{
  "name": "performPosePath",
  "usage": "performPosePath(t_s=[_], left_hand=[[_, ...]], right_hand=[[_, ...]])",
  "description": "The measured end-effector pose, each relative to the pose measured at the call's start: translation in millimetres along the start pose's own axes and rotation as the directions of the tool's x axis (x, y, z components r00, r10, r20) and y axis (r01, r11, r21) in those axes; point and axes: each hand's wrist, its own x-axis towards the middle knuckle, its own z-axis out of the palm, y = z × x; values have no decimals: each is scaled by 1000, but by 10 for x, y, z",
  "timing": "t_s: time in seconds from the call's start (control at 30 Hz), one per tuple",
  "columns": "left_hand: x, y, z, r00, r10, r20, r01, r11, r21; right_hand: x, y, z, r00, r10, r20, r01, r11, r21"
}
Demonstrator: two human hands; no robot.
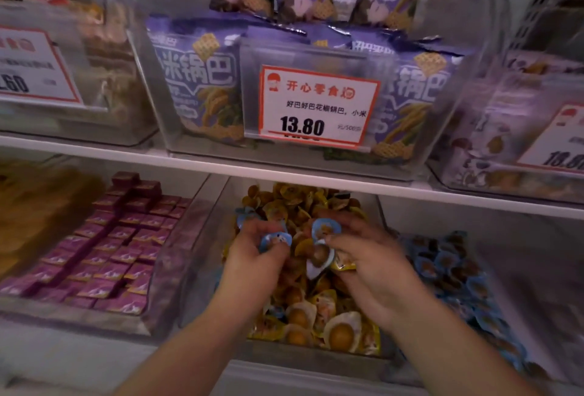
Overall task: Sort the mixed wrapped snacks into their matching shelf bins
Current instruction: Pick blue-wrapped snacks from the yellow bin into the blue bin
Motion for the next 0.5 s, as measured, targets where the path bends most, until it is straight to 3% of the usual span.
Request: performPosePath(t_s=[0.1, 0.17, 0.27, 0.37, 0.43, 0.5], left_hand=[[-91, 52, 109, 988, 6, 154, -2, 1000, -25], [-136, 53, 154, 965, 73, 252, -84, 996, 32], [-127, 29, 131, 944, 178, 278, -248, 938, 241], [-99, 19, 69, 922, 240, 304, -316, 920, 232], [-82, 26, 24, 908, 268, 321, -344, 916, 207], [-60, 25, -7, 908, 272, 317, -334, 928, 162]], right_hand=[[-25, 43, 30, 998, -27, -52, 27, 1000, 3], [-46, 55, 48, 997, -29, -77, 32, 999, 28], [-79, 49, 73, 997, -25, -69, 32, 994, 103], [-96, 46, 59, 999, -39, -21, 41, 994, 104], [-119, 46, 33, 995, -75, 60, 76, 997, -6], [-134, 26, -13, 979, -105, 174, 151, 950, -275]])
